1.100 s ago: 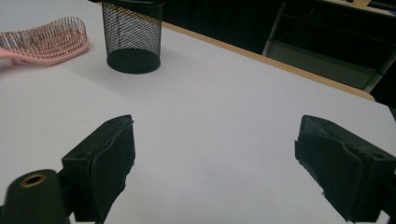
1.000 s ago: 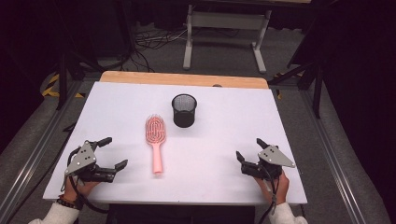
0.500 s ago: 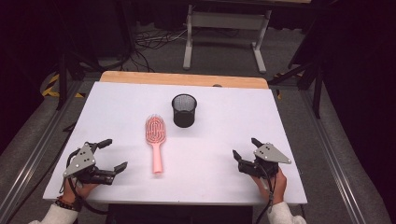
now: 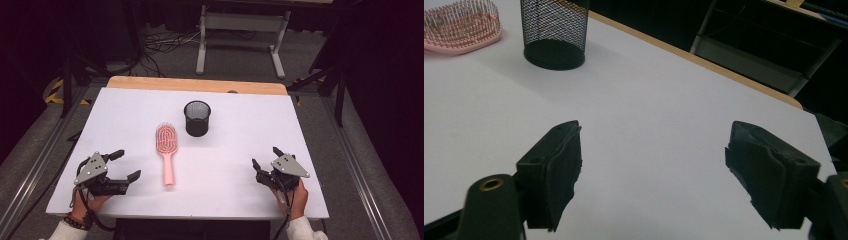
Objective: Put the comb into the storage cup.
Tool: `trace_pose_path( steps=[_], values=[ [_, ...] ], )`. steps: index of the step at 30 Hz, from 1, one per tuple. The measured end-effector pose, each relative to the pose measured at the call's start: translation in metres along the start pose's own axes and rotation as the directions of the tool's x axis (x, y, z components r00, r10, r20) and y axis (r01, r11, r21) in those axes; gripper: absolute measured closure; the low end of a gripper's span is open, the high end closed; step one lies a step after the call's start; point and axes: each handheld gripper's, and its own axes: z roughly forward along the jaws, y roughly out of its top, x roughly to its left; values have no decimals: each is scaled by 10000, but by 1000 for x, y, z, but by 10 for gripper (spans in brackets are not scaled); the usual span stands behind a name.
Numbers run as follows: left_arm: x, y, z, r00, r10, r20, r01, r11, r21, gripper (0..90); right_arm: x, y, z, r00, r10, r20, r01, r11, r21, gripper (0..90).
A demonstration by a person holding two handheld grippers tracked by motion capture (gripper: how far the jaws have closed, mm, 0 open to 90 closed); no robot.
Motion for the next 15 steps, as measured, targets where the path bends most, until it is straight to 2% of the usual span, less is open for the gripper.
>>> trace_pose_path(
  steps=[3,6,10,11,13,15],
  values=[
    [-5,3,6,9998,62,-164,-57,9995,322,118,-1,-1,-1,10000,5,52,-5,10000,5,222],
    [-9,5,12,9998,139,-142,-133,9989,443,123,-4,-2,-1,9999,128,3,-128,9999,-43,225],
    [-11,8,16,9997,-192,-134,199,9984,533,138,-6,-3,-1,9997,237,-25,-237,9997,23,233],
    [-11,9,18,9988,-452,-174,462,9970,615,139,-6,-4,-1,9997,258,-40,-258,9997,25,236],
    [-11,11,22,9914,-1293,-209,1306,9881,811,152,-6,-3,-2,9998,172,64,-172,9998,20,236],
    [-12,12,27,9724,-2332,-111,2329,9661,1109,176,-6,-3,-3,9998,130,154,-130,9999,-23,236]
  ],
)
